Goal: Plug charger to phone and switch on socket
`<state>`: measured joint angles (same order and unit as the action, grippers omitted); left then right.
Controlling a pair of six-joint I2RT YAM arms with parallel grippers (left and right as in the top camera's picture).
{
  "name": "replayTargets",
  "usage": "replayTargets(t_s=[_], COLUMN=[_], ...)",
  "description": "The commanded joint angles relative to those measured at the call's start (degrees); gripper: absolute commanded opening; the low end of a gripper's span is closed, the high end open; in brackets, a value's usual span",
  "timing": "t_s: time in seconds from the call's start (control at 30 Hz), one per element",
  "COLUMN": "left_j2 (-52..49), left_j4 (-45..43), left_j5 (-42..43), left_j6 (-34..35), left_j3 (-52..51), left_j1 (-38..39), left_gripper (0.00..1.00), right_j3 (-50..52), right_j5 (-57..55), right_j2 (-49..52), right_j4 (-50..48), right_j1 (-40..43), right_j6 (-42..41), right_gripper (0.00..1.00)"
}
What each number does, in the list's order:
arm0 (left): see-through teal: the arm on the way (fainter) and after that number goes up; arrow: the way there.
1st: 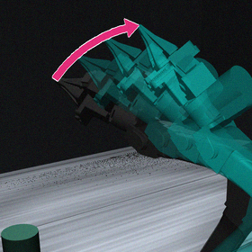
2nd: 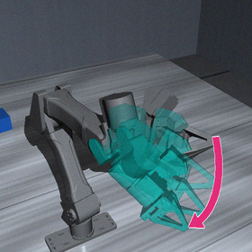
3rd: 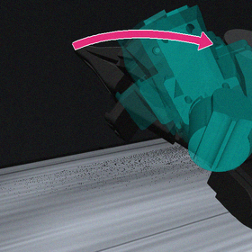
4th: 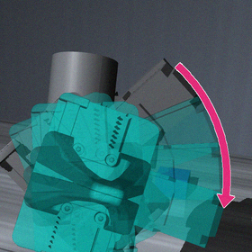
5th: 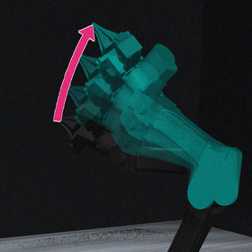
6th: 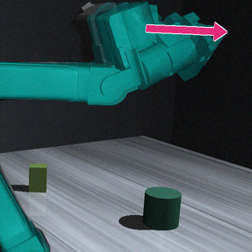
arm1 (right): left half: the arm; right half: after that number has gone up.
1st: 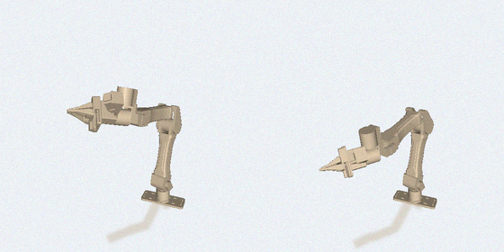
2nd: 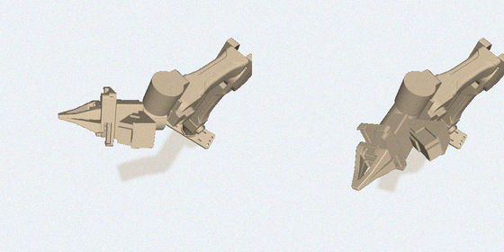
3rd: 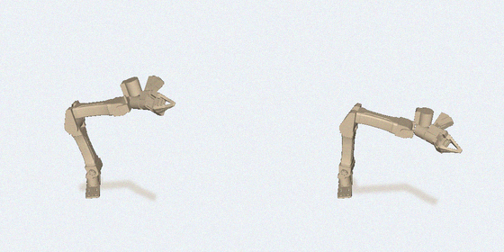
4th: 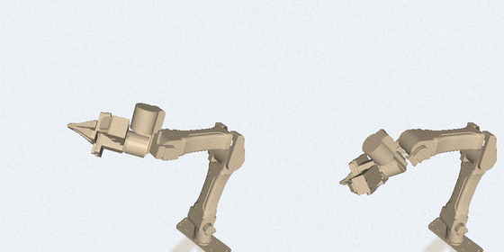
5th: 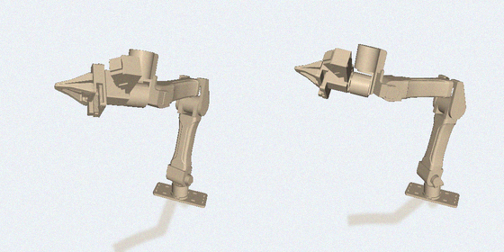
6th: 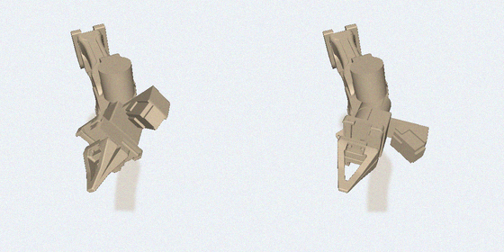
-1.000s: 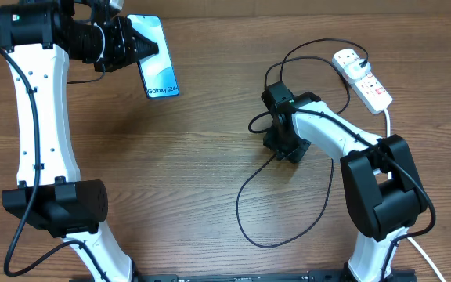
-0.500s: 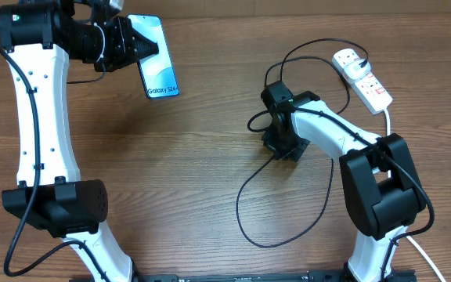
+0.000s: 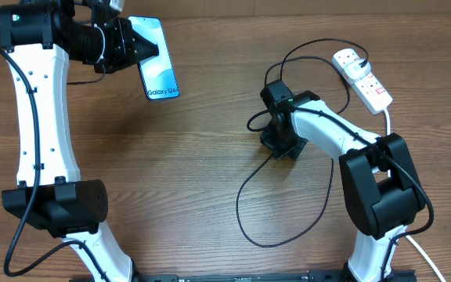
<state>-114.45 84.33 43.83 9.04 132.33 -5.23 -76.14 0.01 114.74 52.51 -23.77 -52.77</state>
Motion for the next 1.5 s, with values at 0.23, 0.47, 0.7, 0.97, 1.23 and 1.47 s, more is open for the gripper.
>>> replayTargets(t_s=[0.23,0.47,0.7,0.97,1.23,1.47], left_j2=[0.3,0.3,0.3,0.3,0.3,0.3], left_j4=[0.2,-0.4,-0.8,-2.2,-2.1,-2.1], left_j5=[21.9,41.8,43.0,42.6,42.8,42.8], left_j6=[-7.5,-12.5,-12.5,-12.5,-11.8,-11.6], left_j3=[0.1,0.1,0.1,0.1,0.1,0.1], left_j1=[1.2,1.5,3.8,5.6,5.7,7.4], left_gripper=[0.04,0.04,0.04,0.04,0.04,0.04], right_j3=[-5.4,-5.4,-5.4,-5.4,-5.4,-5.4], right_j5=[23.2,46.4,55.9,65.8,70.6,70.6], right_j2=[-14.1,-27.1,-29.9,-29.9,-29.9,-29.9], right_j4=[-1.4,-1.2,-0.2,-1.9,-6.7,-7.3], right_j1=[0.0,-0.1,-0.3,-0.3,-0.3,-0.3], right_j6=[25.0,42.7,45.9,45.8,43.8,43.6], right_gripper=[0.04,0.04,0.04,0.04,0.04,0.04])
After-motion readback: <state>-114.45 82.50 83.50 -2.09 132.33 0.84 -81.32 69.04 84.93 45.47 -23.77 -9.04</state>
